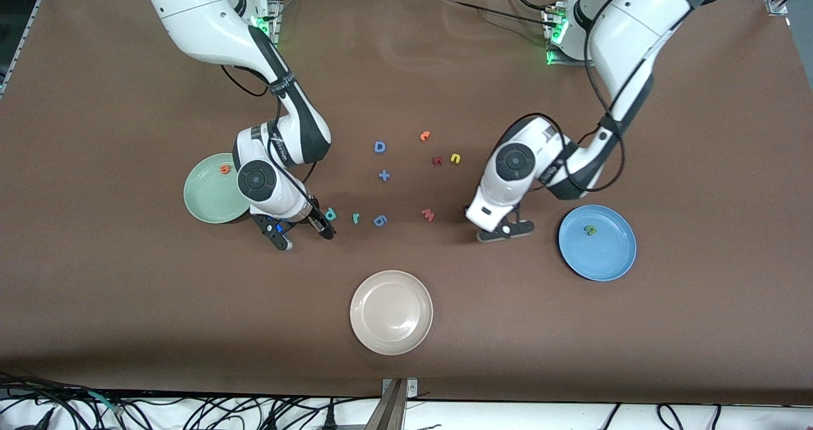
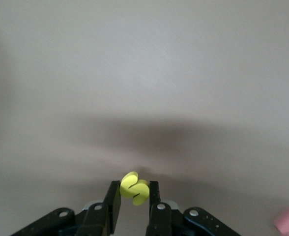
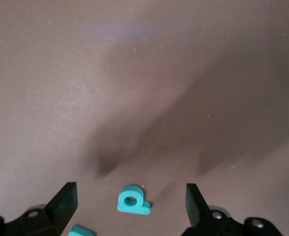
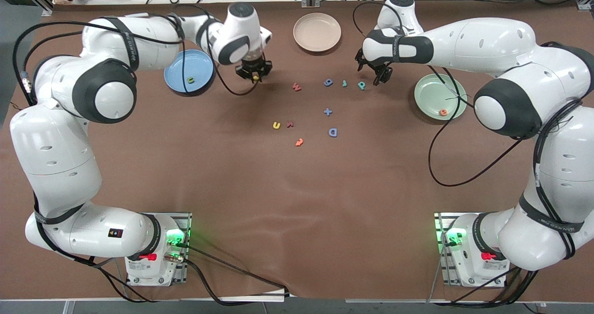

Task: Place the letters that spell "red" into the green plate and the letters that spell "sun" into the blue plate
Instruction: 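Place the s on the blue plate with the left gripper, then grasp the teal p with the right gripper while the left gripper reaches the yellow u, then grasp the yellow u with the left gripper while the right gripper places the p, then place the u on the blue plate while the right gripper reaches a teal letter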

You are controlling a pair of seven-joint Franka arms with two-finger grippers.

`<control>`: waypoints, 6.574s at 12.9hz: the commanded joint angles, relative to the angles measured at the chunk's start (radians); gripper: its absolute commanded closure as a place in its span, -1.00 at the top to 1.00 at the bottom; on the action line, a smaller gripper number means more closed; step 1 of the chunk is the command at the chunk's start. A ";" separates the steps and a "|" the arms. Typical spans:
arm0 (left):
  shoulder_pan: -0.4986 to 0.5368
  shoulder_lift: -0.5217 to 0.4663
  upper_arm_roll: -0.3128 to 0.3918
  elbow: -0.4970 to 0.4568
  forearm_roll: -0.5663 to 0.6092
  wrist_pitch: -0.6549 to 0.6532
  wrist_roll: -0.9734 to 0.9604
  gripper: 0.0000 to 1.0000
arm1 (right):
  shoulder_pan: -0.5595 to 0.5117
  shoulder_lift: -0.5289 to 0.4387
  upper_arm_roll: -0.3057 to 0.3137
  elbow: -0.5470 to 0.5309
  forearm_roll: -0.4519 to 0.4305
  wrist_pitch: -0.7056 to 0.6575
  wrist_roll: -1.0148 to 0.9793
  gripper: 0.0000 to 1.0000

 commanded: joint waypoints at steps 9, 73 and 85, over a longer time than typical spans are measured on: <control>0.287 0.028 0.014 0.139 -0.020 -0.286 0.576 0.63 | 0.017 0.048 0.025 0.038 0.051 0.008 0.029 0.65; 0.029 -0.065 -0.245 -0.447 0.348 0.311 -0.362 -0.86 | -0.067 -0.175 -0.192 -0.085 0.079 -0.322 -0.511 0.96; 0.082 -0.077 -0.247 -0.420 0.347 0.299 -0.358 -1.00 | 0.009 0.003 0.028 0.090 0.067 -0.043 -0.021 0.97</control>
